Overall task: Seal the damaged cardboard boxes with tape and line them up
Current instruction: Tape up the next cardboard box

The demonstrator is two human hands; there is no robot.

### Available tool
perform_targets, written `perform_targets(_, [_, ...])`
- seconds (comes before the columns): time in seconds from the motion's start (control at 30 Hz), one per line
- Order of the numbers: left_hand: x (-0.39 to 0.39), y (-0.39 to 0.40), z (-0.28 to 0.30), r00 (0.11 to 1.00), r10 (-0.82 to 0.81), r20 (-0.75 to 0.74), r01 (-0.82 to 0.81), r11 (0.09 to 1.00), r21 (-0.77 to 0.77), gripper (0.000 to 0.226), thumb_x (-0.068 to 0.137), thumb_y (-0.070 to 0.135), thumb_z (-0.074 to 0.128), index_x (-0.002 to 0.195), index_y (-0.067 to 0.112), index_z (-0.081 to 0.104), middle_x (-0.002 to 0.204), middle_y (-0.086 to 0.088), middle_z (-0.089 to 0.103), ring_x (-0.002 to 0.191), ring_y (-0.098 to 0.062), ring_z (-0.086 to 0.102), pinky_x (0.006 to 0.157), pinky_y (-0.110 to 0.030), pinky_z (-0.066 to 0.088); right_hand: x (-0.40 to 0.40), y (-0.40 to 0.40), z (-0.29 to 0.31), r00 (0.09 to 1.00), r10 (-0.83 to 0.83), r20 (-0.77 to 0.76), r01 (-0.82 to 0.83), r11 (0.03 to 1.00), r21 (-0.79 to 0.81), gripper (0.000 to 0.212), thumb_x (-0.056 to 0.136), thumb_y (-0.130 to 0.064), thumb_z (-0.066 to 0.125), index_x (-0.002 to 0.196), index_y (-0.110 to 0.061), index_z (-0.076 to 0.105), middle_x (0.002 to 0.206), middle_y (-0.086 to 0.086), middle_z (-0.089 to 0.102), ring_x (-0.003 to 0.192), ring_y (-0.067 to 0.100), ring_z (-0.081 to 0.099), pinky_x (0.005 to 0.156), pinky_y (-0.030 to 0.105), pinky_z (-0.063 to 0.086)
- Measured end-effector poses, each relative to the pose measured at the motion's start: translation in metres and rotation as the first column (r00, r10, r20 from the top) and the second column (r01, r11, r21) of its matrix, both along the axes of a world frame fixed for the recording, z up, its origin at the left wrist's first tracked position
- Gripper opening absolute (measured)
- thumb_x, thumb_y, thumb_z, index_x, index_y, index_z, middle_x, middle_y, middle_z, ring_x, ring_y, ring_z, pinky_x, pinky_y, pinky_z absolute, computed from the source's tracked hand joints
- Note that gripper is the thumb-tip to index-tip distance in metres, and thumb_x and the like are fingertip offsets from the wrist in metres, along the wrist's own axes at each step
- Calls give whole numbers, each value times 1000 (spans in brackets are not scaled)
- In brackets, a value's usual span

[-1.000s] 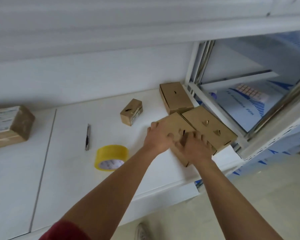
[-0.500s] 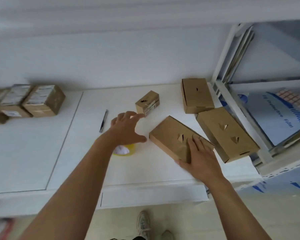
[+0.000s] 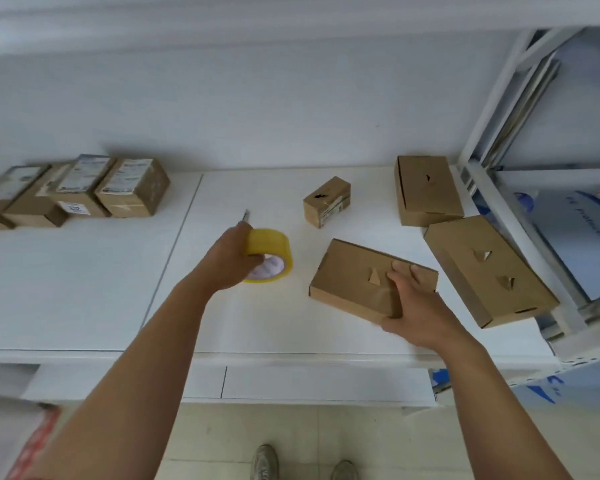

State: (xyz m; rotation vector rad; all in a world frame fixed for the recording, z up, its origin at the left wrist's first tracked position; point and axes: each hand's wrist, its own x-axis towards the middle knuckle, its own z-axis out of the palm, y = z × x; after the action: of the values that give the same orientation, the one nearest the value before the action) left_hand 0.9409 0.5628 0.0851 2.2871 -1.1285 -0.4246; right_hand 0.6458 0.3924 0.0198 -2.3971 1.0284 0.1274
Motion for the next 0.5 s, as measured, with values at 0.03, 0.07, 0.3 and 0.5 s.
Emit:
perform_targets(0.03, [6, 3, 5, 999, 39, -28, -41, 998, -43, 22, 83, 15, 68, 94, 13, 49, 87, -3, 58, 79, -19, 57, 58, -26, 37, 2, 3, 1, 1000, 18, 4, -18, 1000, 14, 96, 78, -42, 73, 151, -30, 13, 160, -25, -9, 150, 11, -8, 117, 55, 22])
perform_targets(0.07, [13, 6, 10, 996, 69, -54, -73, 995, -75, 22, 83, 16, 69, 93, 16, 49, 86, 0, 58, 77, -16, 55, 59, -27, 37, 5, 7, 1, 999, 40, 6, -40, 999, 25, 95, 77, -40, 74, 151, -31, 14, 160, -26, -9, 150, 9, -9, 118, 53, 21])
perform_targets(0.3, [53, 31, 28, 950, 79, -303, -153, 962, -227, 26, 84, 16, 71, 91, 28, 50, 86, 3, 56, 79, -14, 55, 63, -30, 40, 49, 50, 5, 976, 217, 33, -218, 976, 30, 92, 77, -37, 71, 152, -31, 17, 161, -26, -8, 149, 3, -13, 121, 43, 15])
perform_targets(0.5, [68, 51, 31, 921, -11, -388, -111, 951, -289, 23, 84, 19, 73, 91, 29, 53, 86, 5, 59, 82, -12, 60, 65, -28, 42, 79, 64, 10, 947, 315, -62, -311, 948, 73, 98, 77, -50, 67, 154, -33, 9, 160, -27, -14, 143, -4, -21, 121, 44, -8])
